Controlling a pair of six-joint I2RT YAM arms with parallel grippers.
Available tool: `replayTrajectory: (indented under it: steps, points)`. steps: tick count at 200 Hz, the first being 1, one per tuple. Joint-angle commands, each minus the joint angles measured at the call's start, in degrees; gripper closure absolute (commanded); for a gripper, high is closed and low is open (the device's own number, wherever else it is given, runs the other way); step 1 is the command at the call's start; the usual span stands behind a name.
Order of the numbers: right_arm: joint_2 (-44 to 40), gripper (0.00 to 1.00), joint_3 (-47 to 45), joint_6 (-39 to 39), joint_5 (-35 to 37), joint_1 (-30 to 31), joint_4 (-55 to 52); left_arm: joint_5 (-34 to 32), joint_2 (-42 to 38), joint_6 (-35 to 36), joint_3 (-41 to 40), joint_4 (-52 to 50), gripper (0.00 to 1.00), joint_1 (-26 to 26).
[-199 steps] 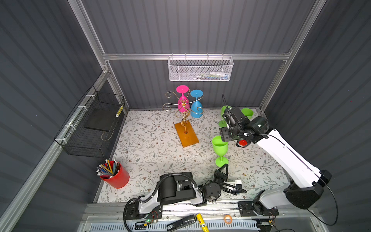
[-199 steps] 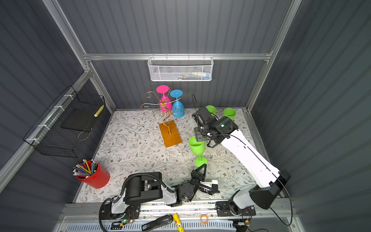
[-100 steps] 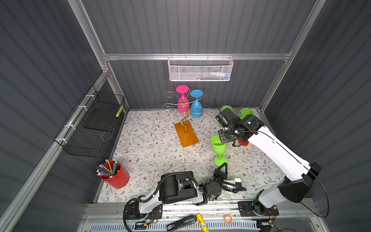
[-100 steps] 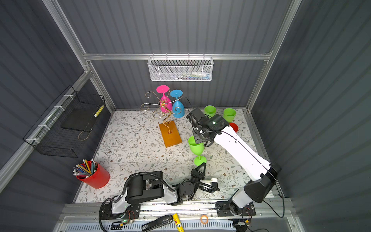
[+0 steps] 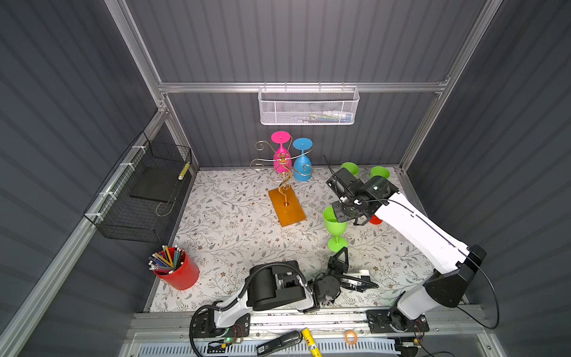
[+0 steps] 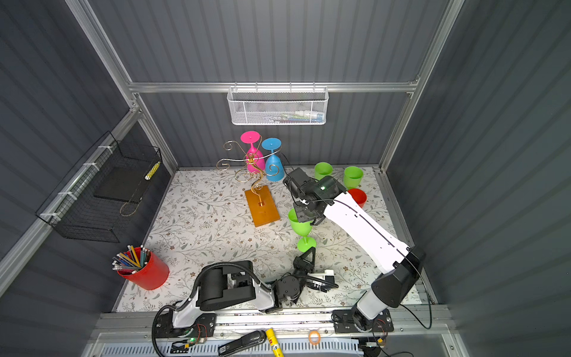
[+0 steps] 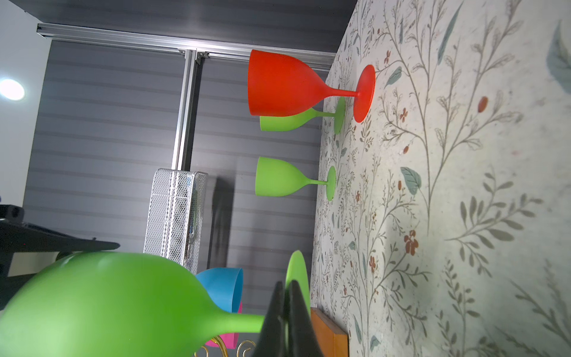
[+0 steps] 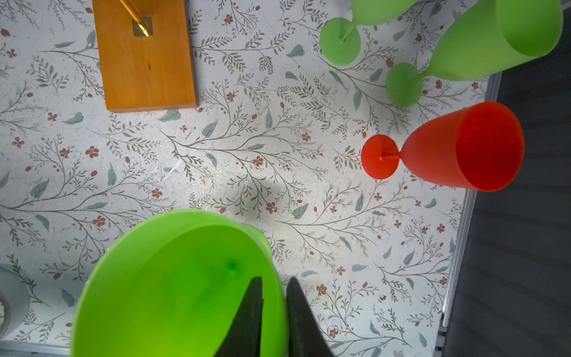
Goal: Take the wine glass off the wine glass rack
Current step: Pick up the wine glass from the wine glass rack.
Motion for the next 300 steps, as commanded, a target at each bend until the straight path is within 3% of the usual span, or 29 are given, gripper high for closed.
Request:
replayTrajectory:
  steps: [1,30,48,72,102,128,180,239,300]
  points:
    - [0.6,0.9,1.6,0.6,0.0,0.2,-0.6,-1.4,0.6,-1.2,1.8,3.5,1.0,0.8]
    - [0.6,0.99,2.3,0.7,0.5,0.3,-0.5,-1.7,0.3,-1.3,1.8,3.6,1.0,1.0]
    - [0.6,1.0,2.4,1.0,1.0,0.2,-0.3,-2.0,0.0,-1.3,1.9,3.5,0.92,1.1]
    - [0.2,1.0,2.6,1.1,1.7,0.2,0.3,-2.3,-0.5,-1.4,1.9,3.6,0.71,1.2]
    - [-0.8,1.0,2.8,1.4,3.3,0.2,1.5,-2.6,-1.2,-1.9,1.4,3.6,0.3,1.2]
    - [-1.9,1.0,2.8,1.6,5.7,-0.1,3.4,-3.3,-1.5,-3.0,0.8,3.6,0.16,1.2]
    - [-4.1,1.0,2.2,0.8,6.8,-4.1,8.3,-5.8,-3.6,-7.3,-1.4,3.5,0.08,0.1]
    - [-8.2,1.0,-6.0,-1.9,4.8,-12.7,19.6,-10.1,-9.5,-14.8,-4.2,0.7,0.02,-2.7]
    - [-8.0,1.0,-11.7,-3.9,-0.5,-20.4,28.7,-8.6,-23.4,-39.7,-7.7,-26.1,0.02,-3.6]
